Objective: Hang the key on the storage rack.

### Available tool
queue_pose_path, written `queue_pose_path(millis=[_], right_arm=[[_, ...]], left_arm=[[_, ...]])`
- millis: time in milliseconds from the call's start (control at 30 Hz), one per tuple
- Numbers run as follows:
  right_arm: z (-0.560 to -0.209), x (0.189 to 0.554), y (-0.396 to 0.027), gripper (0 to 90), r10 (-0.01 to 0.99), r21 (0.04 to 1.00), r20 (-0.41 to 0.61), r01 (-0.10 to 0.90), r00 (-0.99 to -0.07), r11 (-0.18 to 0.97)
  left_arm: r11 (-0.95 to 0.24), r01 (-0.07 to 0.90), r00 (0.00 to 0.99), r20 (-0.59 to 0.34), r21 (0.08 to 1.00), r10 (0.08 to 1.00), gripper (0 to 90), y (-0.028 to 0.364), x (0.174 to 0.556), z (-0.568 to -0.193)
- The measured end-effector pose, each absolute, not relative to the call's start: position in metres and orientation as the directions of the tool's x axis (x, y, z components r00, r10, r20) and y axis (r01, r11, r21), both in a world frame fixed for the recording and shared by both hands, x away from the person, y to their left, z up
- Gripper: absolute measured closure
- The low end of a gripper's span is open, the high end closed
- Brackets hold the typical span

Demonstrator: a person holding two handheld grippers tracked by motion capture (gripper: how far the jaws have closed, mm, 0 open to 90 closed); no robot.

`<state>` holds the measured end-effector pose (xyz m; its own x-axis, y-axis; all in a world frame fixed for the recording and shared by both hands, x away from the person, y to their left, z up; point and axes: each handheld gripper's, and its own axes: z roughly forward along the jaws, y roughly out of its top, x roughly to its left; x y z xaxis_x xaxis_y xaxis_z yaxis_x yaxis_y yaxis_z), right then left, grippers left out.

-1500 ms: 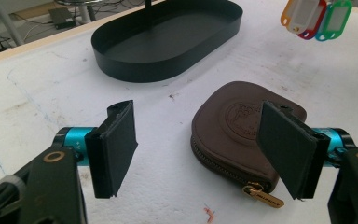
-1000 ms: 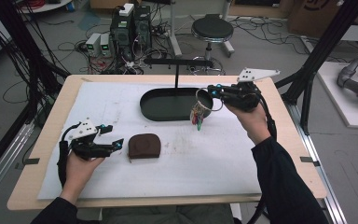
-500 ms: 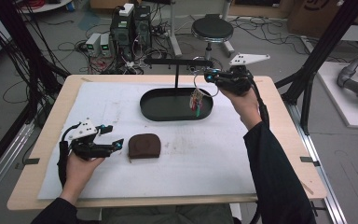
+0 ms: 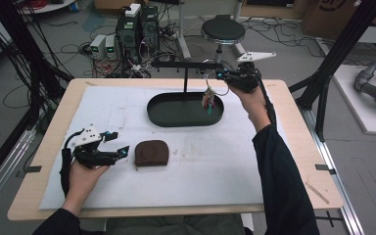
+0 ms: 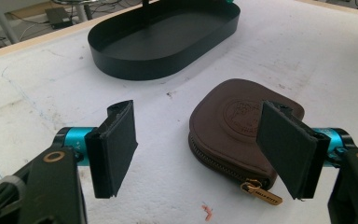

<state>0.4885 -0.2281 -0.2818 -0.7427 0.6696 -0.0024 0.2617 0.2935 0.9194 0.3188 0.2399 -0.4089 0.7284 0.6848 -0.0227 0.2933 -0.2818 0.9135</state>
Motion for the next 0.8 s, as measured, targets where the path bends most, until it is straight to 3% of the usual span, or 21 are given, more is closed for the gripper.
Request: queue_pose_path(millis=[800], right_arm=[[-0.3, 0.52, -0.233, 88.0, 0.752, 0.912, 0.035, 0.33, -0.659, 0.246]], left_arm=[[-0.276, 0.304, 0.721, -0.031, 0.912, 0.692, 28.5, 0.246, 0.316, -0.412]])
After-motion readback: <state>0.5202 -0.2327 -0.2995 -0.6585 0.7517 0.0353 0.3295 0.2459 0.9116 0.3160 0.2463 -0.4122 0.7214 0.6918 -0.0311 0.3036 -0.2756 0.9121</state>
